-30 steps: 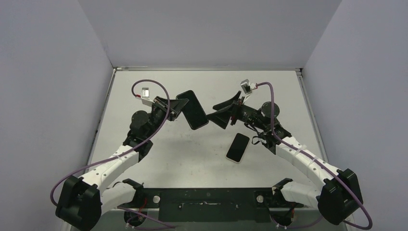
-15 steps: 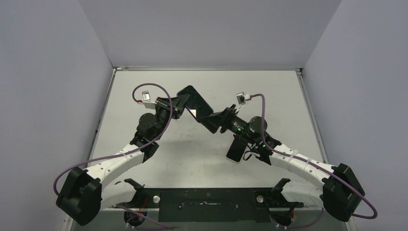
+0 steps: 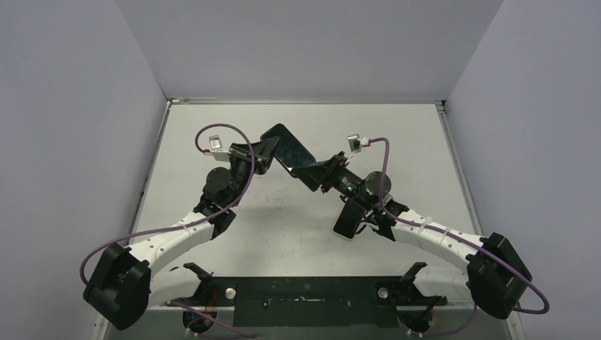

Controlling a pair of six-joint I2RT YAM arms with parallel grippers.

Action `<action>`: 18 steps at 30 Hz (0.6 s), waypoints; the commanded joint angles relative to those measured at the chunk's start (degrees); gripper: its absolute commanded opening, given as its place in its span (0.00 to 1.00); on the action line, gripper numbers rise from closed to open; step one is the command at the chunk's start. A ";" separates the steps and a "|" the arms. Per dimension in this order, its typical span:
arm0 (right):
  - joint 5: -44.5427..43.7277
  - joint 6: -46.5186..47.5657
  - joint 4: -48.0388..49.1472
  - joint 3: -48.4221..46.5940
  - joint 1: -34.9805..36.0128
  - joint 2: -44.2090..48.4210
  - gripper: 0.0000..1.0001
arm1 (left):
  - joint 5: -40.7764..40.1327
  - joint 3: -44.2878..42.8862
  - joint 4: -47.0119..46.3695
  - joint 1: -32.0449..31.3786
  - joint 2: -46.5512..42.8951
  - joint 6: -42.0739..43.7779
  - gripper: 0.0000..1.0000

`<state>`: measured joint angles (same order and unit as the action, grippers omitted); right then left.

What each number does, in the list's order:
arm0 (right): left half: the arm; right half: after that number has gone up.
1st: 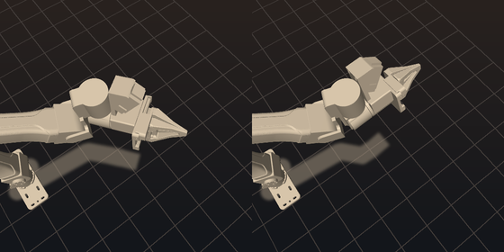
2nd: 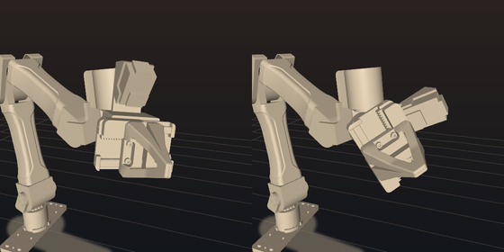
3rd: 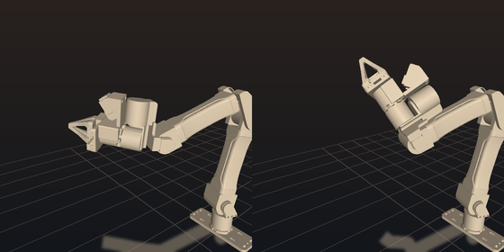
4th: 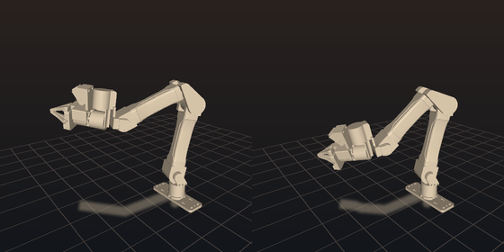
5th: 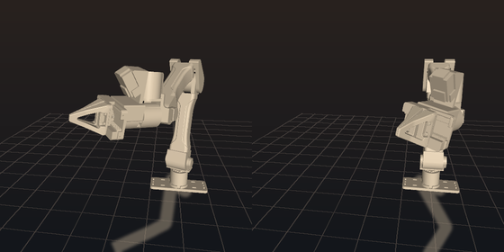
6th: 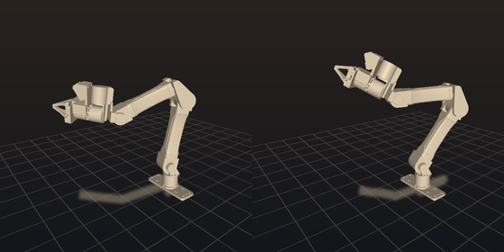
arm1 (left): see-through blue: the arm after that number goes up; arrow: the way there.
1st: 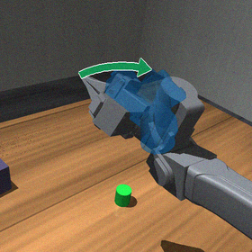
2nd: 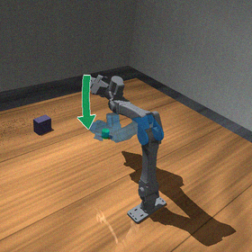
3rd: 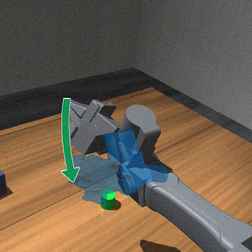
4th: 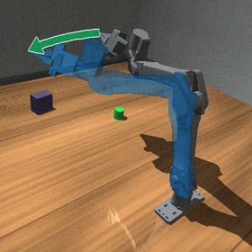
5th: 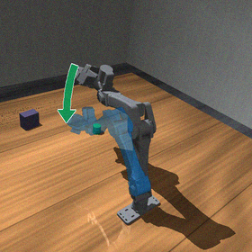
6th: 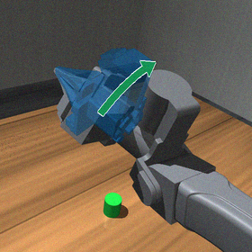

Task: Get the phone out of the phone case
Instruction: Remove the phone case from the phone.

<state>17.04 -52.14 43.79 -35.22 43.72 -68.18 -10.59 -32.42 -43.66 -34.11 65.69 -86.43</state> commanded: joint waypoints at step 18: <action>4.24 4.78 5.06 -2.04 0.93 -0.86 0.27 | 0.37 -2.35 -5.25 -0.48 -0.81 -3.39 0.00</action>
<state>20.25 -51.16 45.39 -35.22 44.25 -70.08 -10.72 -32.42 -43.66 -34.20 65.69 -88.58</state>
